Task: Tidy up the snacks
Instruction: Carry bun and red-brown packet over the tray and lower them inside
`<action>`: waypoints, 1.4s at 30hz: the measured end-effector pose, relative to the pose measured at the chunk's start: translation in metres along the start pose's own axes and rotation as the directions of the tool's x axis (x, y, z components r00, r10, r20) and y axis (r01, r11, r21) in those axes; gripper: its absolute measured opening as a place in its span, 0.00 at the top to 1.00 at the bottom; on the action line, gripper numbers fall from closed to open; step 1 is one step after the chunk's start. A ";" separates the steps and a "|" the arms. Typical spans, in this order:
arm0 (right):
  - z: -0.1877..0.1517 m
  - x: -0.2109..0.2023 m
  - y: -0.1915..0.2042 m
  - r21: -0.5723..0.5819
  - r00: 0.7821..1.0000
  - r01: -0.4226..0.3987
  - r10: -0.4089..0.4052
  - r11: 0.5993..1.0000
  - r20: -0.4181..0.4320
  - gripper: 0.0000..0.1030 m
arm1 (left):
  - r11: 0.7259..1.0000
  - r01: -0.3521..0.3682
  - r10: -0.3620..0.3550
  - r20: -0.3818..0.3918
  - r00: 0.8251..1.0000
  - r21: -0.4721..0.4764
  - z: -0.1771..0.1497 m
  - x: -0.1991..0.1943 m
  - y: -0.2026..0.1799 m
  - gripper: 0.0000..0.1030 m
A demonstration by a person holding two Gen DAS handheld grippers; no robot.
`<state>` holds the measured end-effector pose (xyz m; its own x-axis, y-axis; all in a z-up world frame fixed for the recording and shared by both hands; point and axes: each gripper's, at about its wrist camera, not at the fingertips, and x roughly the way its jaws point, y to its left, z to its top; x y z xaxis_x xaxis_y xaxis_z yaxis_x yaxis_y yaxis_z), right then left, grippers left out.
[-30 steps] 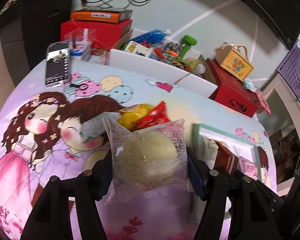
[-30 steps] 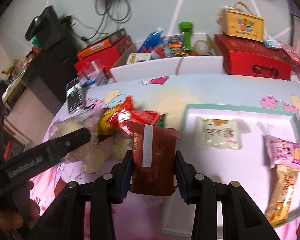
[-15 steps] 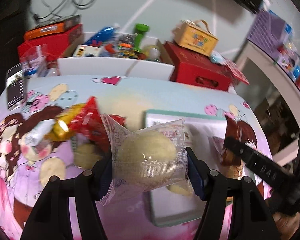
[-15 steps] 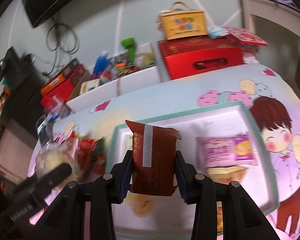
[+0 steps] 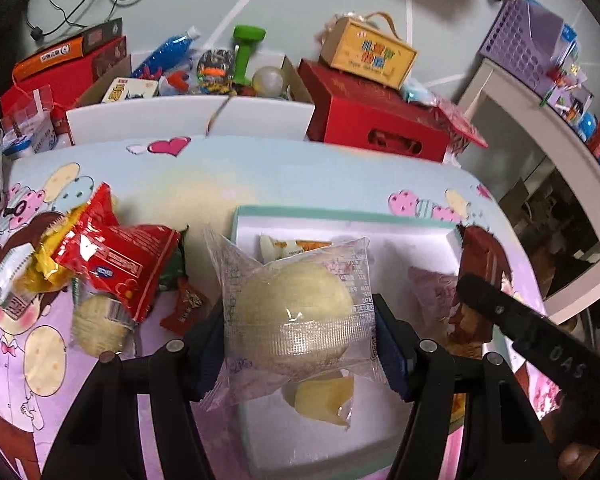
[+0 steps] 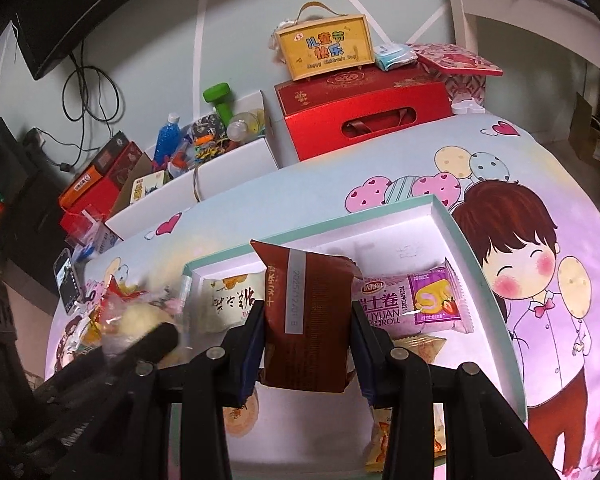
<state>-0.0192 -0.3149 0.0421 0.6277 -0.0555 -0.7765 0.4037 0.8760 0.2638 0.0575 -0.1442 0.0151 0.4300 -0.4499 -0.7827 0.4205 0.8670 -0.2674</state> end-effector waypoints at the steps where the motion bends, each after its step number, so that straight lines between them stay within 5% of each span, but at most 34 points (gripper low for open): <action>1: -0.001 0.002 0.000 0.000 1.000 0.000 0.000 1.000 -0.006 0.59 | 1.000 0.002 -0.002 -0.005 1.000 0.002 -0.001 0.003 0.000 0.35; 24: -0.006 0.018 0.006 -0.018 0.998 0.008 -0.009 1.000 -0.064 0.59 | 0.996 -0.003 0.008 -0.051 0.999 0.087 -0.007 0.015 -0.021 0.33; 30: -0.007 0.018 0.007 -0.017 0.998 0.009 -0.011 1.000 -0.066 0.58 | 0.996 -0.009 0.015 -0.060 0.998 0.094 -0.007 0.015 -0.022 0.26; 42: -0.005 0.018 0.004 0.000 0.998 0.016 -0.016 1.000 -0.066 0.57 | 0.992 -0.083 0.088 -0.048 0.995 0.096 -0.005 0.007 -0.016 0.21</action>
<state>-0.0101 -0.3099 0.0264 0.5760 -0.0379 -0.8165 0.4135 0.8752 0.2510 0.0499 -0.1605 0.0114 0.4263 -0.3614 -0.8292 0.4586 0.8765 -0.1462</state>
